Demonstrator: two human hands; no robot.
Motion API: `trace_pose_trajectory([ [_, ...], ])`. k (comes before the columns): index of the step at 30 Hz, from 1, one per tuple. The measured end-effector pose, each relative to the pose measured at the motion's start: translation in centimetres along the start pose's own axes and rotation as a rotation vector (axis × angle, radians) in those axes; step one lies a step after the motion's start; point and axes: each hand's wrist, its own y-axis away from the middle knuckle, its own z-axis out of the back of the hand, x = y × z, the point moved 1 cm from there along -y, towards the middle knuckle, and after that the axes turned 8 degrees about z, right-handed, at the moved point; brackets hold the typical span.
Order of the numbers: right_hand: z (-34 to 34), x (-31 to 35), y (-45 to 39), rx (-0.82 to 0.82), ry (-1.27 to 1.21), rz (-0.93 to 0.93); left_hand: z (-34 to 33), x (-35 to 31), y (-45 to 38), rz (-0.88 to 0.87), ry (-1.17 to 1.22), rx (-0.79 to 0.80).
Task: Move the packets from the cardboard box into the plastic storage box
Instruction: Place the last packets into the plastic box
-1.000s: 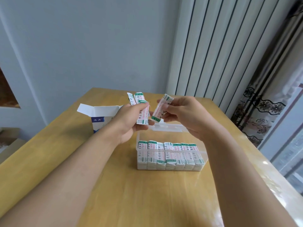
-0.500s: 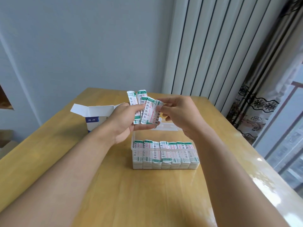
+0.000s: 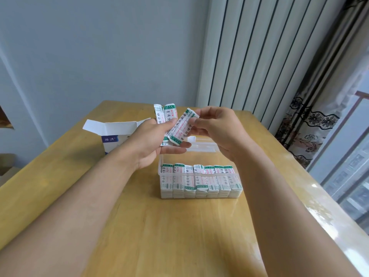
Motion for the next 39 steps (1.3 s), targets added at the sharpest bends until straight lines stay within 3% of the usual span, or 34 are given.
trace_pose_trajectory([
  [6, -0.5, 0.2, 0.2, -0.001, -0.032, 0.057, 0.0, 0.1, -0.2, 0.0, 0.012, -0.046],
  [13, -0.5, 0.3, 0.1, -0.029, 0.202, 0.056, 0.1, 0.2, -0.4, 0.013, -0.034, -0.059],
  [25, 0.6, 0.8, 0.2, -0.043, 0.053, 0.072, -0.4, 0.1, 0.1, -0.012, -0.086, -0.012],
  [31, 0.2, 0.6, 0.2, -0.032, 0.132, 0.066, -0.4, 0.1, 0.1, -0.013, -0.058, -0.079],
  [39, 0.4, 0.5, 0.3, -0.053, 0.139, 0.104, -0.5, 0.1, 0.1, -0.003, -0.083, -0.03],
])
